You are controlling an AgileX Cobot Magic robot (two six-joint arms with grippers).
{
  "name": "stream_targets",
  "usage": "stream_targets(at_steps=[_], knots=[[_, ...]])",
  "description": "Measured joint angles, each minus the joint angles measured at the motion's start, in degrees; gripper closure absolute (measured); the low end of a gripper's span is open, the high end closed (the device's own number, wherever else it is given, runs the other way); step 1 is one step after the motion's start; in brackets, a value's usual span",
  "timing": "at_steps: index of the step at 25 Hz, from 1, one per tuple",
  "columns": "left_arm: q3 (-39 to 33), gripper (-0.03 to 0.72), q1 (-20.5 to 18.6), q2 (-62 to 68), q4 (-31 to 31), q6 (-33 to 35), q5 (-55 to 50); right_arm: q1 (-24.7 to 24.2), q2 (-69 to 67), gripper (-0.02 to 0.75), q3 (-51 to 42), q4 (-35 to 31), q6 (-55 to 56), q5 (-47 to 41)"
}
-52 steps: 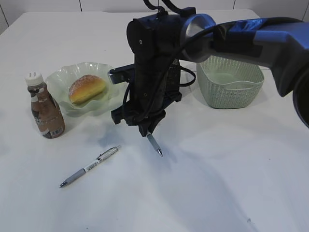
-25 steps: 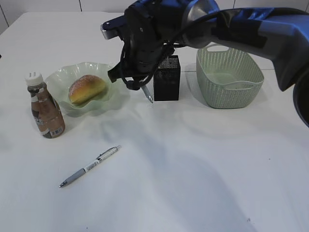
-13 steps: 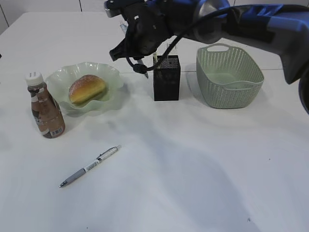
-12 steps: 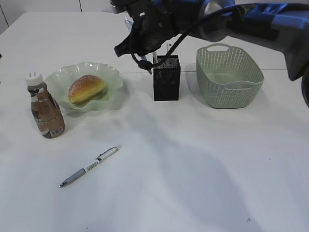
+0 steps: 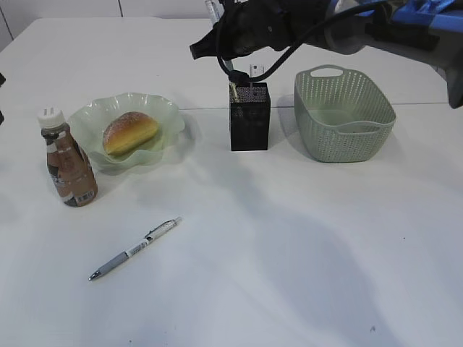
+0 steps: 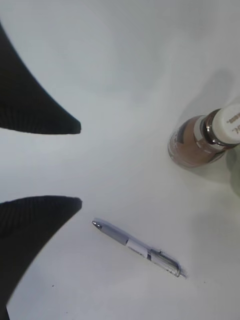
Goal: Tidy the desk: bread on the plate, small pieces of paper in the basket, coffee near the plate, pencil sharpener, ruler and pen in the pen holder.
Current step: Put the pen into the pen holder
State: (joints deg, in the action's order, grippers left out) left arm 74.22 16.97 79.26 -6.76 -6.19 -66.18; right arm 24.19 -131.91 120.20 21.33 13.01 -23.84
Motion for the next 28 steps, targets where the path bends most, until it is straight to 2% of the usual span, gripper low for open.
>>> stream_targets(at_steps=[10, 14, 16, 17, 28], knots=[[0.0, 0.403, 0.0, 0.0, 0.0, 0.0, 0.1, -3.4, -0.1, 0.636, 0.0, 0.0, 0.0, 8.2], [0.0, 0.403, 0.0, 0.0, 0.0, 0.0, 0.1, -4.8, -0.1, 0.636, -4.2, 0.0, 0.0, 15.3], [0.0, 0.403, 0.0, 0.0, 0.0, 0.0, 0.3, -4.8, -0.1, 0.636, -4.5, 0.1, 0.0, 16.1], [0.0, 0.403, 0.0, 0.0, 0.0, 0.0, 0.3, -4.8, -0.1, 0.636, -6.8, 0.1, 0.0, 19.5], [0.0, 0.403, 0.0, 0.0, -0.2, 0.0, 0.8, -6.1, -0.1, 0.636, -14.0, 0.3, 0.0, 28.8]])
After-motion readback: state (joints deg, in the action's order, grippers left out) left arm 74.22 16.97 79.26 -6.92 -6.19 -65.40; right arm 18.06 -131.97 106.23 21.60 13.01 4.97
